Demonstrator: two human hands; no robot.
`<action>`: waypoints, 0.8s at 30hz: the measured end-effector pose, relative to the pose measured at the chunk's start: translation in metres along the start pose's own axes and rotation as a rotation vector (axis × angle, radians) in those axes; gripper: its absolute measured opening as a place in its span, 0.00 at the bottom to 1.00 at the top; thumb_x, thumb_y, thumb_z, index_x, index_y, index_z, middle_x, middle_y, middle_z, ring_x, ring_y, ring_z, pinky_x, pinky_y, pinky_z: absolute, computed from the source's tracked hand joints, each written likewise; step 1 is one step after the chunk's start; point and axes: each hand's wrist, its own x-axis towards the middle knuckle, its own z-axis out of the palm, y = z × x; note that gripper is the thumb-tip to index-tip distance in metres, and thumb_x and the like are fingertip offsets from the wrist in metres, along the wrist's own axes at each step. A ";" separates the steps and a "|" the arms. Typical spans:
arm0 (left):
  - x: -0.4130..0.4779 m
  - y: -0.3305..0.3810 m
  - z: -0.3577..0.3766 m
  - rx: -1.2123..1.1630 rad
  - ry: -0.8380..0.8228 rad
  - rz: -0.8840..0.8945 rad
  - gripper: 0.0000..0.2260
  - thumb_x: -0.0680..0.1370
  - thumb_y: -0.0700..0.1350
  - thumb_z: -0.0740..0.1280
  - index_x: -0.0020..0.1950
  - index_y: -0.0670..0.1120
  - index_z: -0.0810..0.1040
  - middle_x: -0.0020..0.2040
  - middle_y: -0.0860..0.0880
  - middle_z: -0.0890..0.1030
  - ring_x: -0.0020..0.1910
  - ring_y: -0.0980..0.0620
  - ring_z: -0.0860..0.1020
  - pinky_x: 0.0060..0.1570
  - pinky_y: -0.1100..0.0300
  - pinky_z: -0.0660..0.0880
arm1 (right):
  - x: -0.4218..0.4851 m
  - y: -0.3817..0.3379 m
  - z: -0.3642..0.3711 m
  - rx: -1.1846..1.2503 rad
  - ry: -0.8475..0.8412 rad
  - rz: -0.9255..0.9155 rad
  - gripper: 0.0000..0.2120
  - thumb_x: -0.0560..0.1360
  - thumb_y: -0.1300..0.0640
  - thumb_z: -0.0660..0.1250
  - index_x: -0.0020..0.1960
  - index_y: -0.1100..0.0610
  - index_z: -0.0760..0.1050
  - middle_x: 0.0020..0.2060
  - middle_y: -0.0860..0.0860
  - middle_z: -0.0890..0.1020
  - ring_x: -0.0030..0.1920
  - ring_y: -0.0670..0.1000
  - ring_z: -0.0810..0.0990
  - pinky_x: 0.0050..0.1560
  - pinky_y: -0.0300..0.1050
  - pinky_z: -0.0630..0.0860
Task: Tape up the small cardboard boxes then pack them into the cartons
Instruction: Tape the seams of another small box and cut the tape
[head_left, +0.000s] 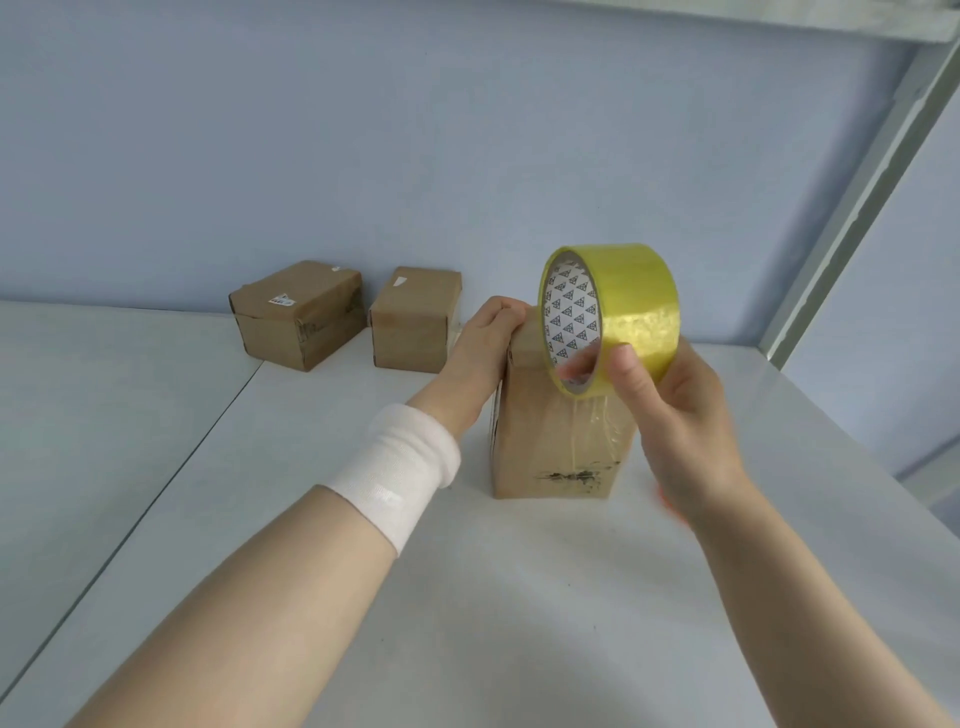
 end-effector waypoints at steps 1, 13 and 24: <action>0.000 0.000 0.000 0.003 0.000 0.002 0.06 0.80 0.39 0.56 0.49 0.41 0.73 0.42 0.52 0.74 0.44 0.56 0.73 0.42 0.70 0.70 | -0.002 -0.001 0.001 0.007 0.028 -0.007 0.11 0.73 0.50 0.62 0.42 0.58 0.76 0.32 0.44 0.83 0.38 0.41 0.81 0.41 0.30 0.72; -0.006 -0.018 -0.011 0.040 -0.146 0.113 0.12 0.78 0.58 0.56 0.61 0.63 0.68 0.65 0.53 0.71 0.67 0.55 0.68 0.67 0.54 0.63 | -0.049 0.020 0.006 0.069 0.162 0.095 0.09 0.69 0.52 0.64 0.39 0.58 0.75 0.25 0.46 0.79 0.26 0.42 0.78 0.30 0.29 0.71; 0.001 -0.012 -0.006 0.071 -0.064 -0.009 0.19 0.79 0.63 0.51 0.57 0.57 0.77 0.53 0.54 0.82 0.52 0.55 0.80 0.48 0.61 0.77 | 0.029 -0.008 -0.013 0.244 -0.104 0.104 0.15 0.73 0.45 0.65 0.46 0.57 0.79 0.39 0.52 0.85 0.42 0.50 0.84 0.42 0.44 0.80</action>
